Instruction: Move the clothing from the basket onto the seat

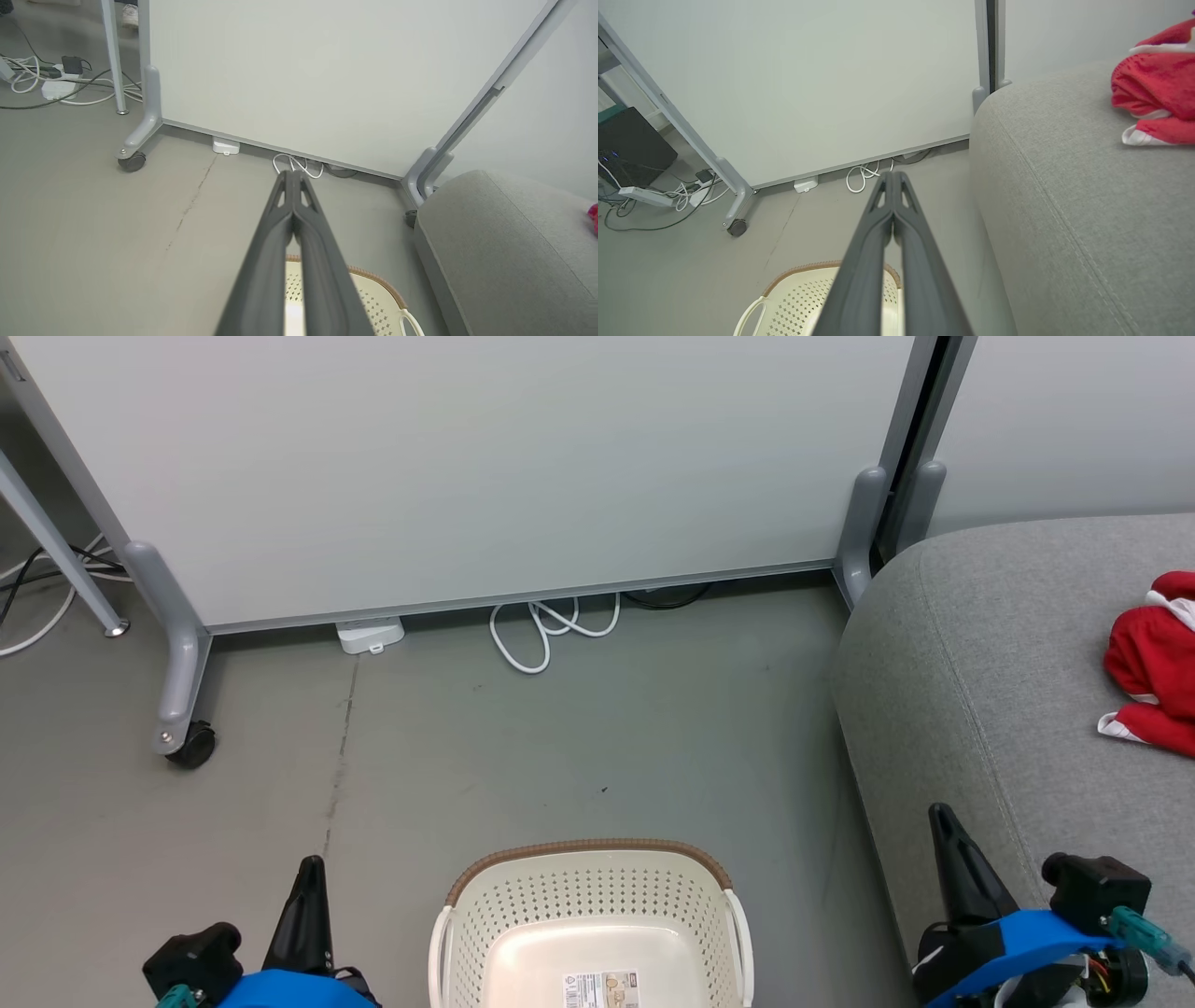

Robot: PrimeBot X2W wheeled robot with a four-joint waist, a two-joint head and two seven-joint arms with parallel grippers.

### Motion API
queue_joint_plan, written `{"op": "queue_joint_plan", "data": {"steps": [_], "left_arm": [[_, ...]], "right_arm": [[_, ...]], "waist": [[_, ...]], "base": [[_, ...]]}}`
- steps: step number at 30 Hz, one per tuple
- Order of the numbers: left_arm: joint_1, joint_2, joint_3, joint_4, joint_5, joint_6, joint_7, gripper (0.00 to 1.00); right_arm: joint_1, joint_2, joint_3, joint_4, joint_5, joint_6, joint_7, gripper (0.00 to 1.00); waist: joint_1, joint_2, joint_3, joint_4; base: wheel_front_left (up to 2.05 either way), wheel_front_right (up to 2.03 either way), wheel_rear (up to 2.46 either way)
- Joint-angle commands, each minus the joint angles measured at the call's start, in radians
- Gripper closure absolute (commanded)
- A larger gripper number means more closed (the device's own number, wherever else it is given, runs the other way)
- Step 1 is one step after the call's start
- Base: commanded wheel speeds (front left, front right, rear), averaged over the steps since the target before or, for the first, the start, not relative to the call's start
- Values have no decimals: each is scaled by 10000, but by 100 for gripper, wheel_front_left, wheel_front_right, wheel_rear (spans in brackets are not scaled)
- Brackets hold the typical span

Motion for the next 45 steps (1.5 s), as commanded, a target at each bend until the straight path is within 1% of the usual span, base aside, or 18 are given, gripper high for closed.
{"op": "queue_joint_plan", "data": {"steps": [1, 24, 45], "left_arm": [[-306, 21, 87, -225, -420, -2, 81, 100], [-538, -48, 456, -617, -3798, -6, 964, 100], [-718, -101, 745, -907, -6354, -9, 1650, 100]], "right_arm": [[-140, -24, -45, -210, 476, 0, 72, 100], [-219, -37, -240, -412, 4153, 1, 756, 100], [-306, -48, -409, -536, 6929, 2, 1296, 100]], "waist": [[-1, 0, -3, -1], [-1, 0, -50, -27], [-1, 0, -94, -51]], "base": [[0, 0, 0], [0, 0, 0], [0, 0, 0]]}}
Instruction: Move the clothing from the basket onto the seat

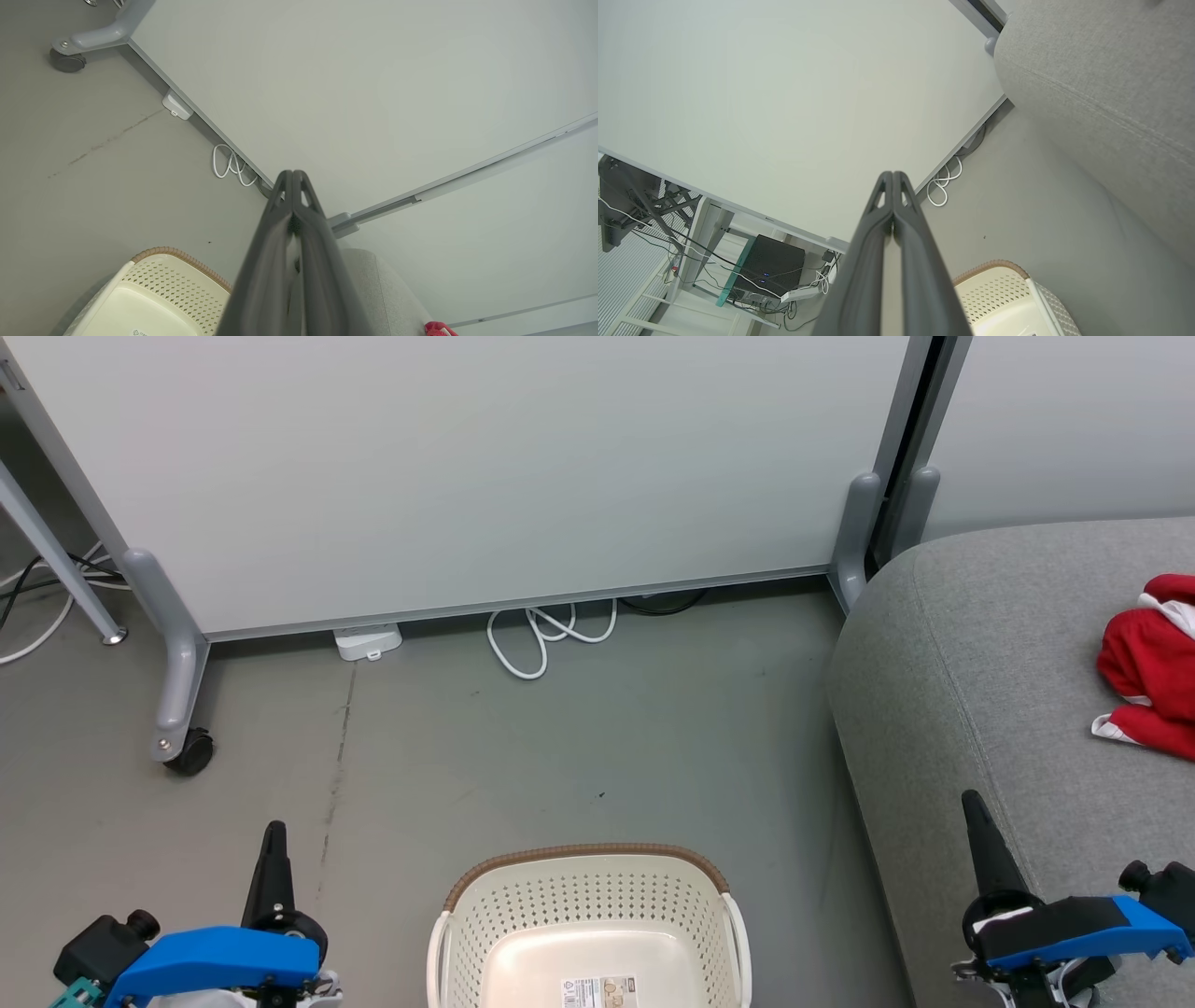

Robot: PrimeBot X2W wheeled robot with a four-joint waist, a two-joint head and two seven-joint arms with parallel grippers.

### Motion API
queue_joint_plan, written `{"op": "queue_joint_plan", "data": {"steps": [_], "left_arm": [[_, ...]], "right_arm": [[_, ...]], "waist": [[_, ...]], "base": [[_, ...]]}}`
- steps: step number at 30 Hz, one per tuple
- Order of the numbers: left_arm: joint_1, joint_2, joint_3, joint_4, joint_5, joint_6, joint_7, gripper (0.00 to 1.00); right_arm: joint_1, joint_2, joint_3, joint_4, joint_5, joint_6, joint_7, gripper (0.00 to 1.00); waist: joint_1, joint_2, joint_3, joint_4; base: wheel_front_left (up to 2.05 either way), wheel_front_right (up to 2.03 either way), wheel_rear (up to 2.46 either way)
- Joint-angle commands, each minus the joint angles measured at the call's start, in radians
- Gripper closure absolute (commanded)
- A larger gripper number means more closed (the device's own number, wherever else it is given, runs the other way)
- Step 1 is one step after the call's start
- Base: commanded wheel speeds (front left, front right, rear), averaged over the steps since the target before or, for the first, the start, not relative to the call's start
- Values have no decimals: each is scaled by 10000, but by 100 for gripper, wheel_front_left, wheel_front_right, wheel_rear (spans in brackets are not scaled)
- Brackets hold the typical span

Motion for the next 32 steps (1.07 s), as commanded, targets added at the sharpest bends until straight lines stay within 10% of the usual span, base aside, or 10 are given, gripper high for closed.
{"op": "queue_joint_plan", "data": {"steps": [1, 32], "left_arm": [[-300, 28, 68, -177, -315, -9, 85, 100], [-476, -41, 404, -493, -3252, -15, 871, 100]], "right_arm": [[-245, -47, -49, -148, 357, 4, 64, 100], [-323, -61, -238, -284, 3561, 6, 690, 100]], "waist": [[-1, 0, -4, -2], [-2, 0, -70, -38]], "base": [[0, 0, 0], [0, 0, 0]]}}
